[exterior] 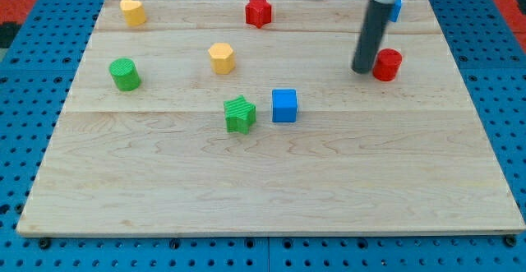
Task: Slide the yellow hexagon towards the bottom left
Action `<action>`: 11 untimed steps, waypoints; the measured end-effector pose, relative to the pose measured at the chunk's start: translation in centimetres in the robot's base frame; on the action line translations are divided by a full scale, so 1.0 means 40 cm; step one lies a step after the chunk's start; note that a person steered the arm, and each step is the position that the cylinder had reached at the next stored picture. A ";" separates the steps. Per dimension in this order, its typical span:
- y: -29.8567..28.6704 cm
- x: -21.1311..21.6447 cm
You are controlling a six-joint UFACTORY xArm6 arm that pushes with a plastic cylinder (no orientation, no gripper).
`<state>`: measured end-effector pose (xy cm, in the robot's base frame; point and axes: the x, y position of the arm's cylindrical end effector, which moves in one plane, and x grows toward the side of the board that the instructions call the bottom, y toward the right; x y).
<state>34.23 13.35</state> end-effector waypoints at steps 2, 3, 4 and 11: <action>0.154 0.022; 0.152 0.145; 0.145 0.114; -0.102 0.060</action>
<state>36.63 9.29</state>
